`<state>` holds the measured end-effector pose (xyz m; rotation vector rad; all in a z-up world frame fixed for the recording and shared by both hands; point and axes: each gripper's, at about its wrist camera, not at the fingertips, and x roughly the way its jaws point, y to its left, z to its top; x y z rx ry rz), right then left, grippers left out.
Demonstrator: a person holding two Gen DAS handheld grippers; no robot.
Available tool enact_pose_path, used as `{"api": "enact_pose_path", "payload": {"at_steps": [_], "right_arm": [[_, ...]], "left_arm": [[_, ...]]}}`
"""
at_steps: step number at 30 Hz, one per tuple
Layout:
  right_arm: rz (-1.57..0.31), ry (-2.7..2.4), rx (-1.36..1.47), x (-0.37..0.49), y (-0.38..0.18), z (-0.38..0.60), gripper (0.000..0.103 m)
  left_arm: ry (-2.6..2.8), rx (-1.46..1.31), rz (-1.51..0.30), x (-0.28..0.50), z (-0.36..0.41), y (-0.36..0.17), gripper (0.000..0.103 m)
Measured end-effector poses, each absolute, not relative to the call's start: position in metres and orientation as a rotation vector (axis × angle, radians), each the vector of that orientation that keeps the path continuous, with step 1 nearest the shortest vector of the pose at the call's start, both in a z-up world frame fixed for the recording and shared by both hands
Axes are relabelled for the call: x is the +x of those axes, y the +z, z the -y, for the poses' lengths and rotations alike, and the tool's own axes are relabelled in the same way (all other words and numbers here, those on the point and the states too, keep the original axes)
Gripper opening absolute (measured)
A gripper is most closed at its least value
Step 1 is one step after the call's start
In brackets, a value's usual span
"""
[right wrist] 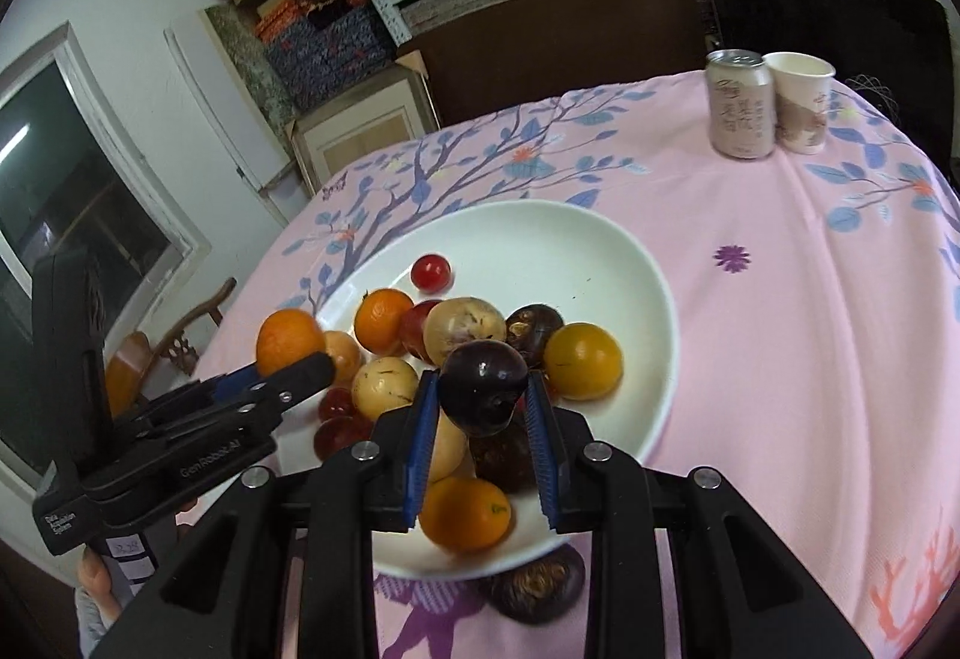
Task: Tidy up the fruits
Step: 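Carry the orange and mangosteen to the plate and release both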
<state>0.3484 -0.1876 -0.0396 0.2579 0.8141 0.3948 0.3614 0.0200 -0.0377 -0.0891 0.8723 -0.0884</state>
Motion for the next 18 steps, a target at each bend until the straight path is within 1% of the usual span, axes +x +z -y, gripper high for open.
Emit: {"api": "enact_pose_path", "payload": {"at_steps": [1, 2, 3, 4, 7, 11, 13, 17, 18], "right_arm": [[-0.816, 0.394, 0.251, 0.349, -0.042, 0.186, 0.034], [-0.811, 0.386, 0.252, 0.351, -0.045, 0.185, 0.044], [-0.801, 0.376, 0.258, 0.352, -0.046, 0.187, 0.060], [-0.789, 0.361, 0.263, 0.351, -0.046, 0.190, 0.064], [-0.770, 0.356, 0.291, 0.350, -0.043, 0.200, 0.064], [-0.755, 0.353, 0.327, 0.346, -0.039, 0.211, 0.069], [-0.749, 0.345, 0.330, 0.342, -0.038, 0.214, 0.070], [-0.739, 0.348, 0.364, 0.331, -0.035, 0.222, 0.070], [-0.736, 0.349, 0.369, 0.327, -0.034, 0.223, 0.072]], "left_arm": [[-0.087, -0.085, -0.877, 0.362, -0.019, -0.040, 0.045], [-0.085, -0.081, -0.882, 0.364, -0.019, -0.043, 0.045], [-0.082, -0.081, -0.887, 0.365, -0.020, -0.045, 0.046], [-0.075, -0.083, -0.884, 0.365, -0.021, -0.046, 0.049], [-0.066, -0.084, -0.855, 0.361, -0.025, -0.039, 0.058], [-0.073, -0.081, -0.813, 0.349, -0.026, -0.027, 0.060], [-0.067, -0.069, -0.801, 0.342, -0.024, -0.024, 0.066], [-0.074, -0.029, -0.792, 0.321, -0.016, -0.024, 0.066], [-0.081, -0.018, -0.793, 0.312, -0.013, -0.025, 0.067]]}}
